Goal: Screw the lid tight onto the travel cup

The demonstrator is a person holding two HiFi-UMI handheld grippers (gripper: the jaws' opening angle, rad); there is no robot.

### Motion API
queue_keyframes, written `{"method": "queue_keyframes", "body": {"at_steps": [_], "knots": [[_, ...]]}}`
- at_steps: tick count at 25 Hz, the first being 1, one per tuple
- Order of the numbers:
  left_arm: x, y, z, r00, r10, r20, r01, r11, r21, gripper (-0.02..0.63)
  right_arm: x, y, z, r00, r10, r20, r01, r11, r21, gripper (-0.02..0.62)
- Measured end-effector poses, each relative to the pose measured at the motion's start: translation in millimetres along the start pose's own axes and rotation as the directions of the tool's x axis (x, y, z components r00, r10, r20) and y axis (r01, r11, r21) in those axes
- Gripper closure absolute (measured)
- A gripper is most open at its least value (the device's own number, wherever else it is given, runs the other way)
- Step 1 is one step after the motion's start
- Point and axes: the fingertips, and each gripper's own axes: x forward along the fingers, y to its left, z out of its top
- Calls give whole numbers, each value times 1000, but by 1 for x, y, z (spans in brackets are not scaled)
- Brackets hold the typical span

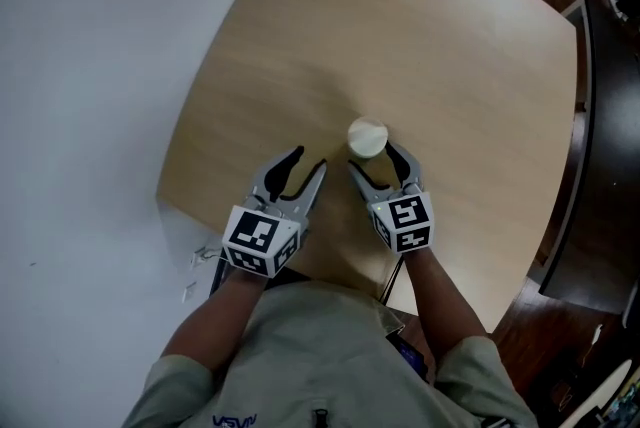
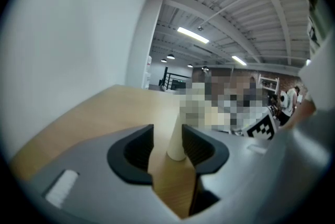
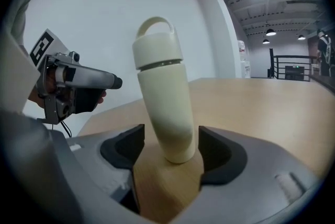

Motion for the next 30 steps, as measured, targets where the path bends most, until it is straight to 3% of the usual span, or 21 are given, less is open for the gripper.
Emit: {"method": "queue_keyframes", "body": {"at_steps": [8, 16, 18, 25, 30], "knots": [[21, 23, -13, 997, -18, -72, 17, 1000, -15, 431, 38, 14, 18, 997, 75, -3, -75, 993, -89, 239], [36, 25, -18, 994, -58, -89, 55, 998, -35, 431, 52, 14, 12, 996, 86, -22, -88, 989, -117, 242], [35, 24, -15, 994, -71, -84, 68, 997, -40, 431, 52, 15, 12, 996, 84, -33, -87, 988, -124, 273], [26, 22, -3, 989, -144, -29, 142, 989, -47, 431, 38, 22, 11, 987, 118, -108, -124, 991, -58, 282], [12, 11, 22, 971, -238, 36, 239, 970, -45, 431, 11, 47, 28, 973, 184, -137, -183, 983, 18, 284]]}}
